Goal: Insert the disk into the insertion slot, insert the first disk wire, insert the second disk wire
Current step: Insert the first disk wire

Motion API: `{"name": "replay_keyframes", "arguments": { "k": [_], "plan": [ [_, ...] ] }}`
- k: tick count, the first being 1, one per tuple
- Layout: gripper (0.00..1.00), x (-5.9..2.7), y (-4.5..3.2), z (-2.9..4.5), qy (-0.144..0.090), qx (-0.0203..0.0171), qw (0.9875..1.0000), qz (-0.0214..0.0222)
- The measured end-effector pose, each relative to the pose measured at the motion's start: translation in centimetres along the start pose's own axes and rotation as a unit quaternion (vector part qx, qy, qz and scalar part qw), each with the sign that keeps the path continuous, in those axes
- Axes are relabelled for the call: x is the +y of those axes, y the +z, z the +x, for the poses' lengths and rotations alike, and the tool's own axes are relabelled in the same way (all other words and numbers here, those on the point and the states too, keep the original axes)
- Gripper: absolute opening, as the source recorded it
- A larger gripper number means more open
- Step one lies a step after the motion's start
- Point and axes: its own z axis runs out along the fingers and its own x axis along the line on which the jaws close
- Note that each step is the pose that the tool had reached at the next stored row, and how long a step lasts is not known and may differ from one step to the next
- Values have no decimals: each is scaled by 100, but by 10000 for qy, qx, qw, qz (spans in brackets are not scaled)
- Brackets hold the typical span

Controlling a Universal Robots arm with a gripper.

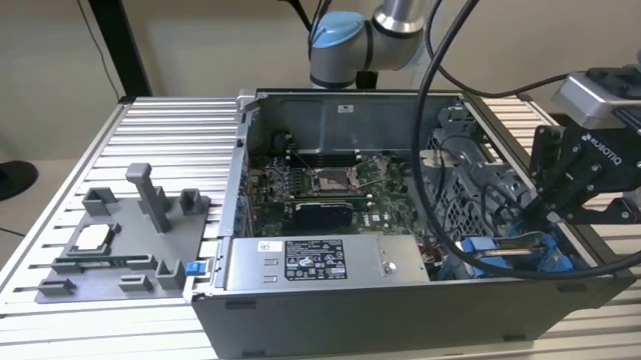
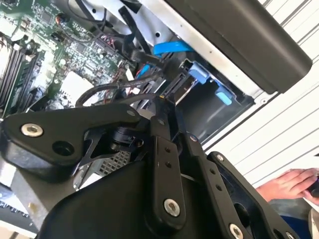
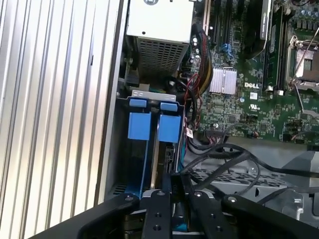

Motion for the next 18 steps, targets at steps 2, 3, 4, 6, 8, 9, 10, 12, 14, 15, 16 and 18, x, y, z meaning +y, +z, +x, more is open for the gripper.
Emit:
{"name": "replay_keyframes", "arguments": {
  "k": [2, 3, 4, 6, 8, 9, 10, 12, 14, 15, 16, 18],
  "plan": [
    [0, -52, 30, 6, 0, -1, 10000, -9],
    [0, -67, 46, 8, 0, -1, 10000, -12],
    [0, -79, 62, 10, 1, -1, 10000, -16],
    [0, -92, 91, 13, 2, -3, 10000, -34],
    [0, -102, 112, 15, 3, -5, 10000, -61],
    [0, -110, 119, 14, 4, -6, 10000, -68],
    [0, -116, 124, 13, 4, -5, 10000, -68],
    [0, -122, 139, 13, 4, -6, 10000, -68],
    [0, -123, 148, 13, 15, -8, 10000, -74],
    [0, -125, 152, 13, 32, -10, 10000, -79],
    [0, -125, 156, 14, 60, -13, 9999, -84],
    [0, -125, 161, 14, 149, -27, 9998, -85]
  ]
}}
